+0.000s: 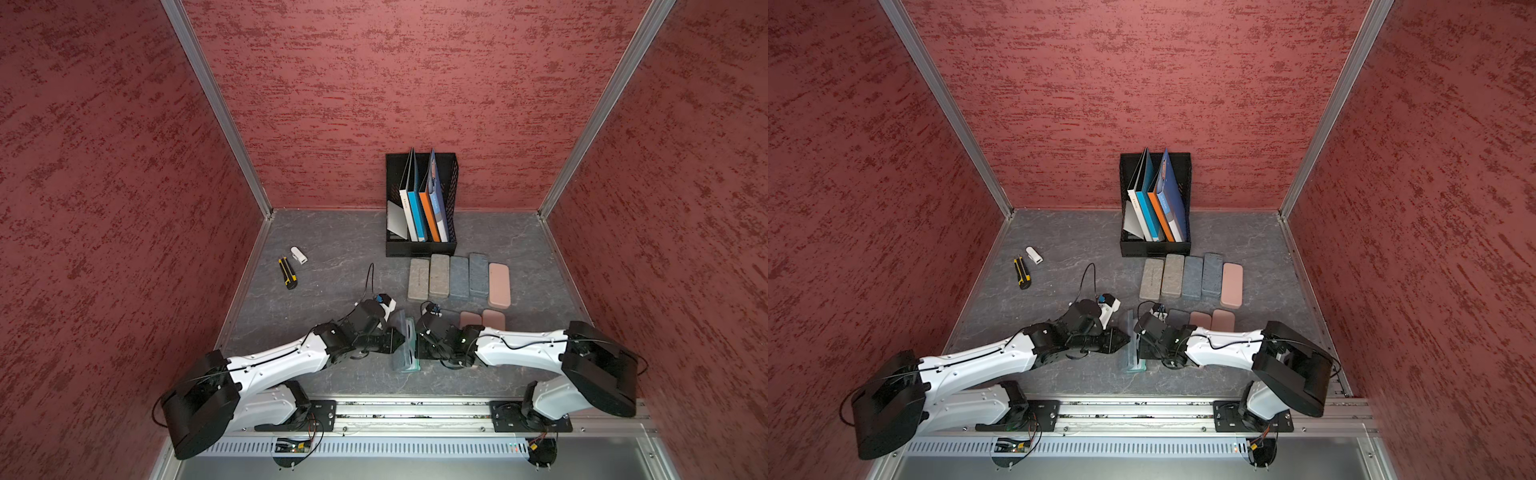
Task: Close the glasses case
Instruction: Close the glasses case at the center of the board.
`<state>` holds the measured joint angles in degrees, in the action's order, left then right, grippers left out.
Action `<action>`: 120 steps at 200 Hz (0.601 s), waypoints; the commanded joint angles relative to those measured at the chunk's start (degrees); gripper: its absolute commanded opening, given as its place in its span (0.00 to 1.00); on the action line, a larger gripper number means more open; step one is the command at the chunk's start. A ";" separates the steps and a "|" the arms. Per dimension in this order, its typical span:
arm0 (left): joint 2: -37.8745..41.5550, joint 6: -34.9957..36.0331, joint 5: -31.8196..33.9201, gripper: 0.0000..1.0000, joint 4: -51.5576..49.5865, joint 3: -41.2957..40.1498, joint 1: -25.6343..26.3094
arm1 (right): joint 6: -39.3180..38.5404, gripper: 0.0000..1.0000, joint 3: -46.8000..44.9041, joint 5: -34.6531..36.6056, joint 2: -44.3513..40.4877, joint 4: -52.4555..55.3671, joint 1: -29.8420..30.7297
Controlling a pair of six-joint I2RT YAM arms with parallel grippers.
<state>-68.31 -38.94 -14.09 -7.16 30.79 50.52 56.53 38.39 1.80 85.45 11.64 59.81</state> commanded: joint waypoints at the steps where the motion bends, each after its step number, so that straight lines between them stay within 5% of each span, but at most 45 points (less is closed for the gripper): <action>1: -2.59 0.27 -0.04 0.19 1.00 1.05 0.91 | -0.61 0.05 -0.16 0.92 -1.69 -0.75 0.22; 120: -7.53 -0.49 0.59 0.22 4.25 1.93 2.21 | -3.60 0.21 -1.43 -0.07 -9.14 3.01 -1.90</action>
<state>-76.09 -39.09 -14.41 -4.03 32.23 52.21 54.48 37.04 1.74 79.24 14.87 58.72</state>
